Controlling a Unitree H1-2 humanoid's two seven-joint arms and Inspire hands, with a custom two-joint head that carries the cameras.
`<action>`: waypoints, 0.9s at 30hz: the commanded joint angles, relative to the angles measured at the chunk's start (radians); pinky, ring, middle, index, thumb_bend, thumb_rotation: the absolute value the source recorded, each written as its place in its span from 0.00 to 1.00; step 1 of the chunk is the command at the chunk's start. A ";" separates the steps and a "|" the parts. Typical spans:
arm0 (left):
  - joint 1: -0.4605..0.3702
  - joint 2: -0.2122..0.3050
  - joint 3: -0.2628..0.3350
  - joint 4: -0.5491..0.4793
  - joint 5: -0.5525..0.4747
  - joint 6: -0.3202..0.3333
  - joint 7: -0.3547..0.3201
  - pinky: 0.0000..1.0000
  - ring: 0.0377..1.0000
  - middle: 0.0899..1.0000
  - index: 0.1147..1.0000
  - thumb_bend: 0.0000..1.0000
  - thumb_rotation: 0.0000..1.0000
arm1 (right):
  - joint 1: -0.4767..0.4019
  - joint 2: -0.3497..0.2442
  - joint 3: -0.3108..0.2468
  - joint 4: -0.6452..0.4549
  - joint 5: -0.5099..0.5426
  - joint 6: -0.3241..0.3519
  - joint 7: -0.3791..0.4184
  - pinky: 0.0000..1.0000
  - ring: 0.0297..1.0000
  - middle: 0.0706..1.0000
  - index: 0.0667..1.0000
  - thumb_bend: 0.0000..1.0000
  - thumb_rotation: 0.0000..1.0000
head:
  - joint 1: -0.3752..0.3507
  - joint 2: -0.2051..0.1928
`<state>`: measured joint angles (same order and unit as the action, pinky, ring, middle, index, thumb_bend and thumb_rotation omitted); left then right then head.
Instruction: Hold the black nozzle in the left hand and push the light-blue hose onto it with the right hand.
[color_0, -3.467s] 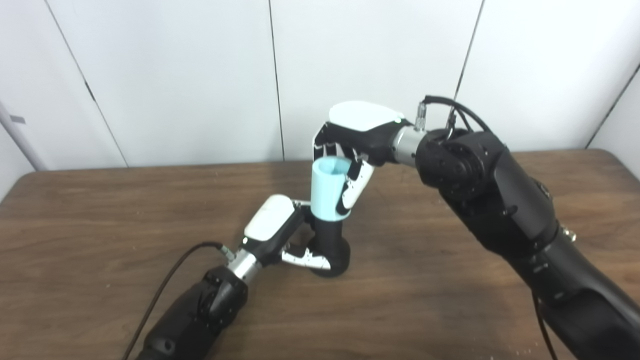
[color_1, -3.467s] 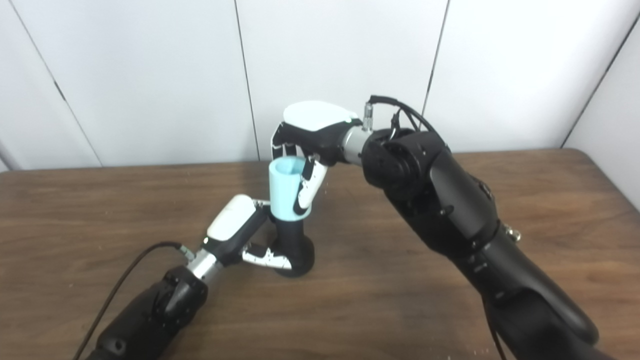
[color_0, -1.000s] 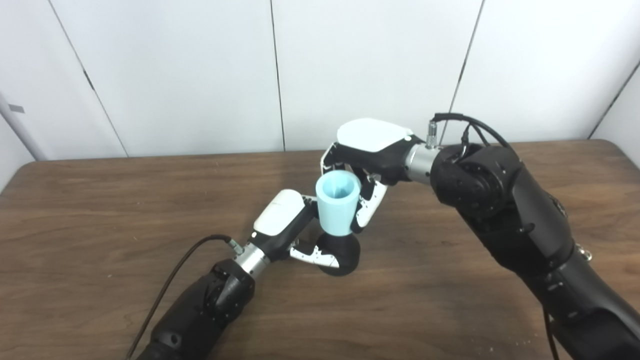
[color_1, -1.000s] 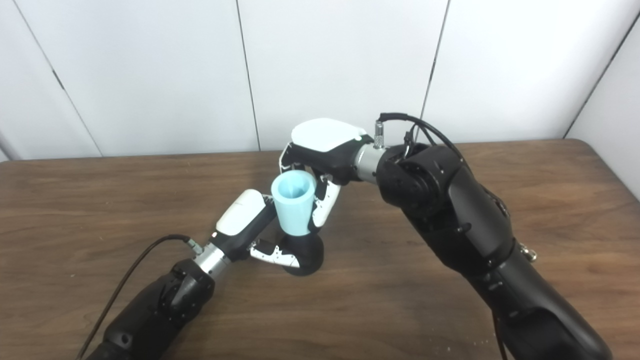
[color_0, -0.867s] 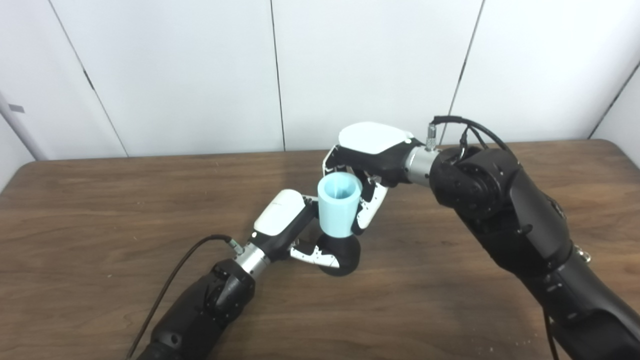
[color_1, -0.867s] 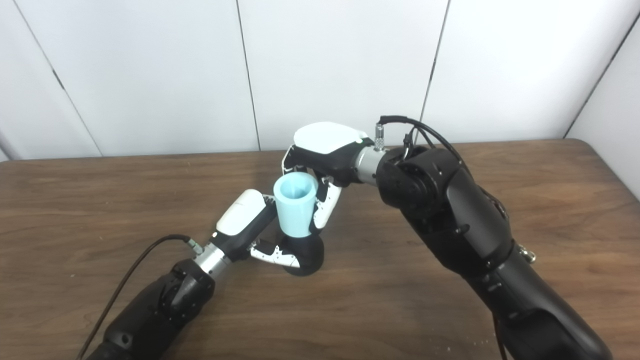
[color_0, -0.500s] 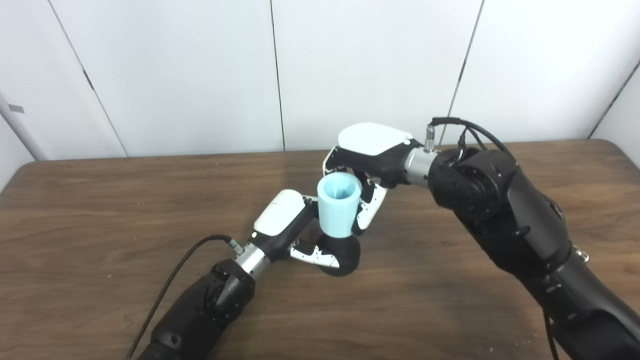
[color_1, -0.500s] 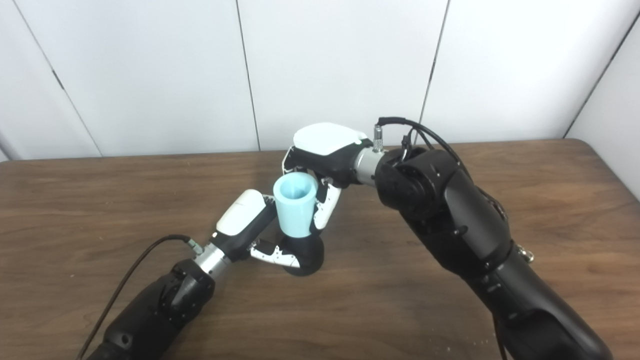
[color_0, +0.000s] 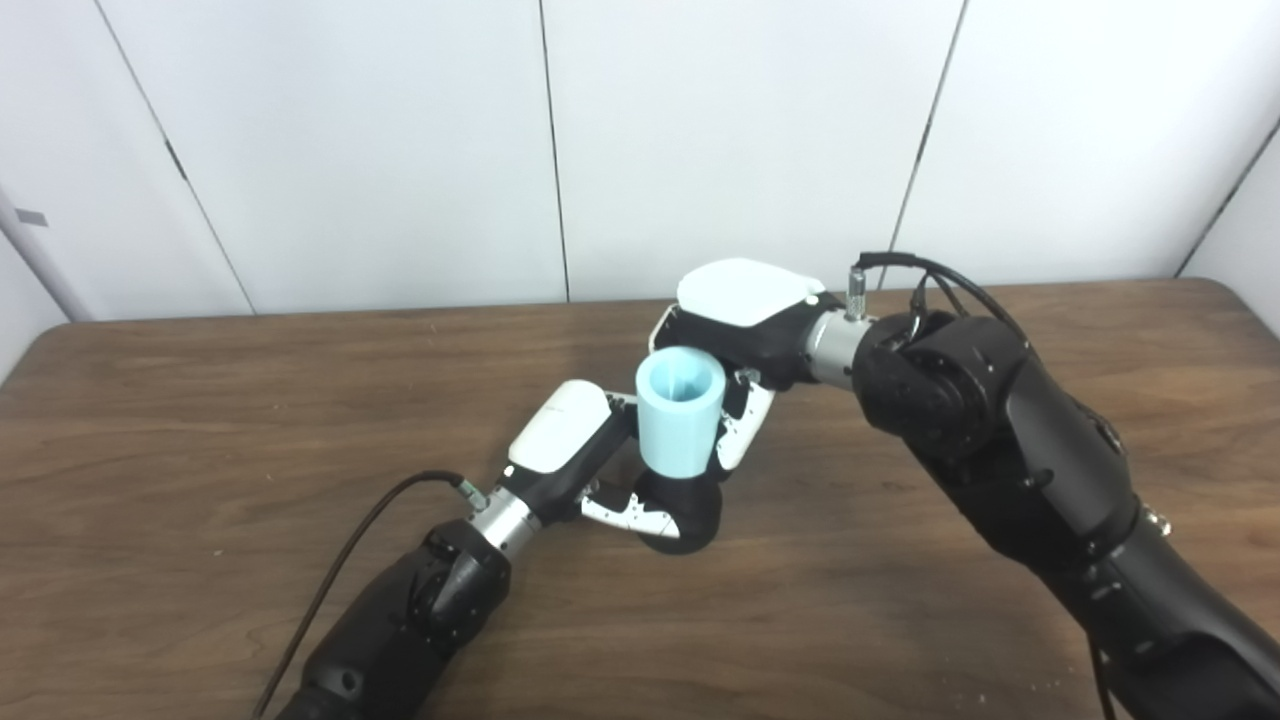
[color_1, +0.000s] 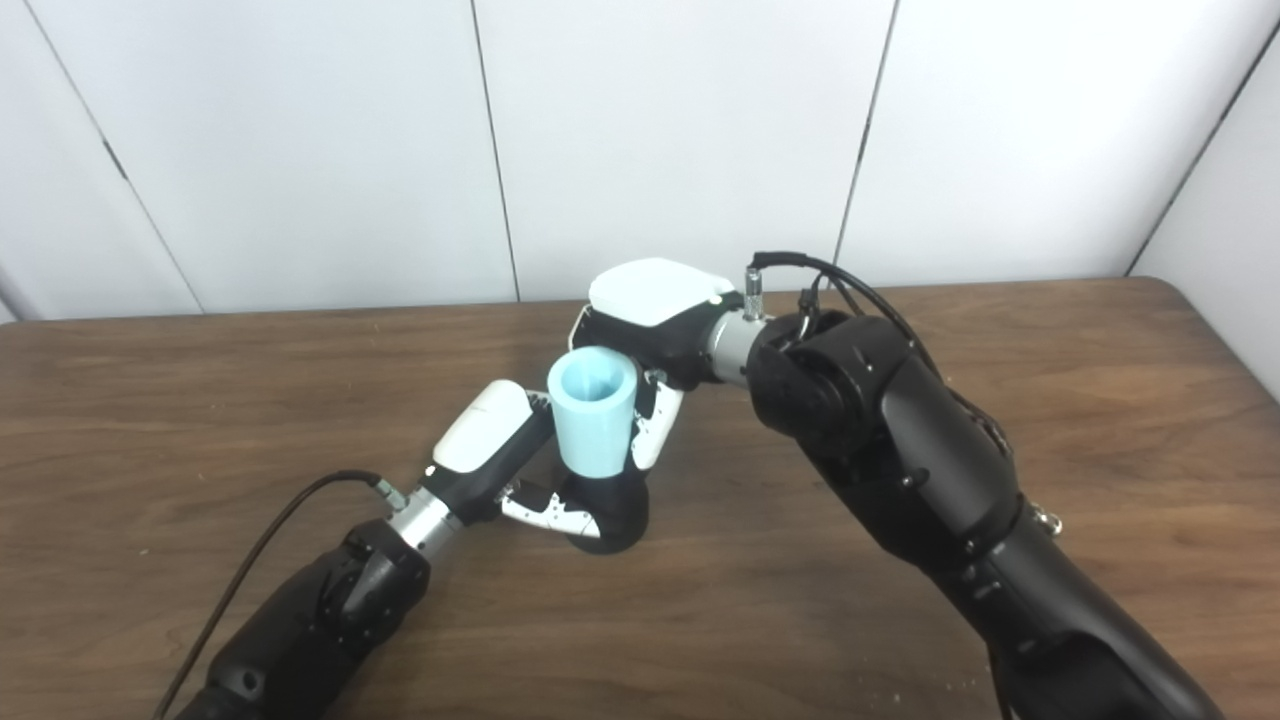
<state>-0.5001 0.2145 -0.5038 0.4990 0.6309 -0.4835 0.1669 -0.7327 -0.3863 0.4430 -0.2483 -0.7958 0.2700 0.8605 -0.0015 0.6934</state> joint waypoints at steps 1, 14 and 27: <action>0.214 -0.039 -0.055 0.110 0.021 0.032 -0.023 0.50 0.45 0.37 0.35 0.66 0.43 | -0.023 0.011 -0.010 -0.063 0.017 0.004 0.003 0.18 0.25 0.43 0.45 0.53 0.00 | 0.000 0.001; 0.218 -0.039 -0.050 0.103 0.023 0.034 -0.032 0.50 0.45 0.37 0.35 0.66 0.43 | -0.026 0.001 -0.061 -0.146 -0.047 -0.009 -0.040 0.41 0.48 0.56 0.59 0.87 0.20 | -0.001 0.003; 0.219 -0.041 -0.043 0.106 0.019 0.032 -0.037 0.51 0.45 0.37 0.35 0.66 0.42 | 0.016 0.019 -0.131 -0.162 -0.051 -0.066 -0.169 0.62 0.70 0.74 0.70 0.94 0.20 | 0.000 0.005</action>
<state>-0.4907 0.2070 -0.4937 0.4864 0.6306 -0.4828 0.1473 -0.6618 -0.3615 0.3516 -0.3618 -0.8416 0.2397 0.7569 -0.0015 0.6964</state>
